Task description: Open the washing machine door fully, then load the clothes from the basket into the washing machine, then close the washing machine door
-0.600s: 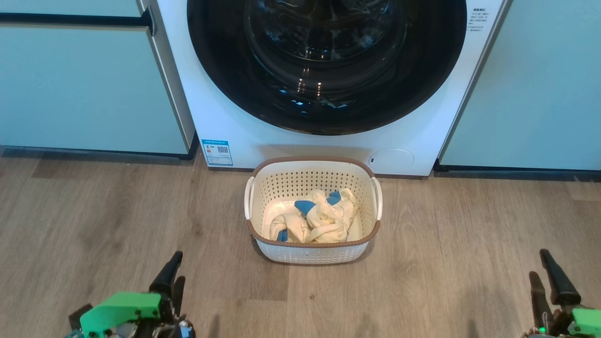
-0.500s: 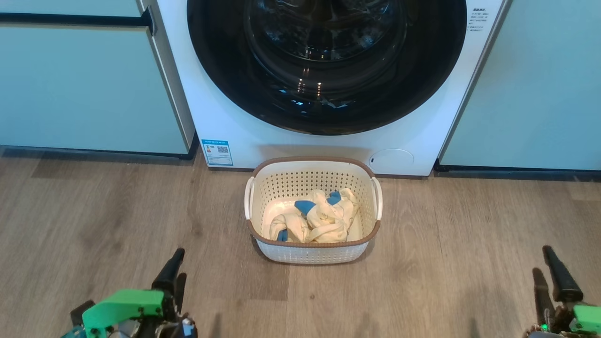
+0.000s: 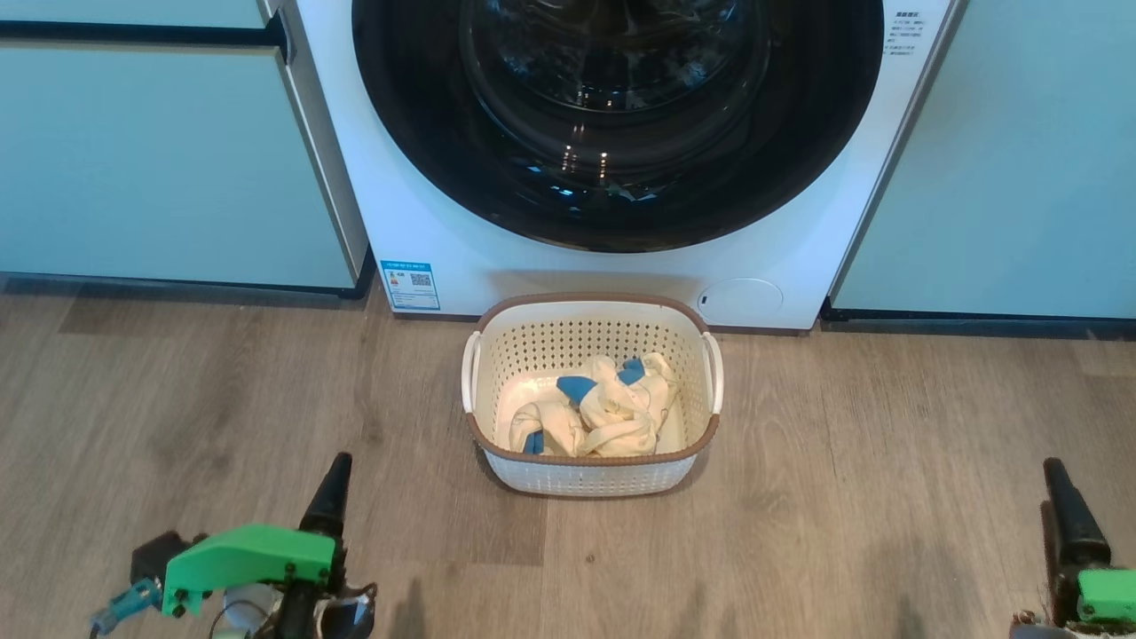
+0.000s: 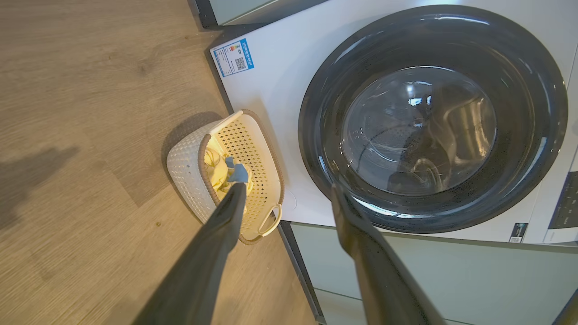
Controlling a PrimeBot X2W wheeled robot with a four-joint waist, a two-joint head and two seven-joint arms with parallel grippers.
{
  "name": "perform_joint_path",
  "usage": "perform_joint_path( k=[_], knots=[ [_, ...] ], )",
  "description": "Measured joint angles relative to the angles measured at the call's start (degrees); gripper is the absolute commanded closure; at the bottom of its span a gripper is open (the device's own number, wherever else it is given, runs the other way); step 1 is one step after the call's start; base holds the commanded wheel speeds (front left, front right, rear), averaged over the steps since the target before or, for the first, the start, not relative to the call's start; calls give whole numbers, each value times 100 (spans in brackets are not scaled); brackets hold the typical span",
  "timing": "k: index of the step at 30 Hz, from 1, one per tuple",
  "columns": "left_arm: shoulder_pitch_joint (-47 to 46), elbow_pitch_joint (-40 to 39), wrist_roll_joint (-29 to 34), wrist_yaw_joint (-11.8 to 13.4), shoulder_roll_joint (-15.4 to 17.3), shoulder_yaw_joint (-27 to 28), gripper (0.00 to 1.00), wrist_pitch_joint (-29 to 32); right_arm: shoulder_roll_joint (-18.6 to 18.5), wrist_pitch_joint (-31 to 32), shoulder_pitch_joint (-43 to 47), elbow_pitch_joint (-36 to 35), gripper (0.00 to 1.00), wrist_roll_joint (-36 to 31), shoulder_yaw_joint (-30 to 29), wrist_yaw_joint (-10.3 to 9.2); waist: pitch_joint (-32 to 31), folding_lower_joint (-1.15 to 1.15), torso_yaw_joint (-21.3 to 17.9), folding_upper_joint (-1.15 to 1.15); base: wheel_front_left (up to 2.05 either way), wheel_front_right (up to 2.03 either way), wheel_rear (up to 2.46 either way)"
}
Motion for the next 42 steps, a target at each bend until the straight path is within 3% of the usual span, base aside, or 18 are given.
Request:
perform_joint_path(
  k=[23, 42],
  knots=[
    [-128, -22, 2135, 182, -26, -218, 0, -386, -74, -399, -97, -135, 0, -2626, -5, 0, -18, 0, 17, 0, 0, 0, 0],
    [-222, 41, 3629, 276, -27, -459, 0, -683, -159, -573, -191, -218, 0, -4107, 164, 0, -49, 0, 35, 0, 0, 0, 0]
  ],
)
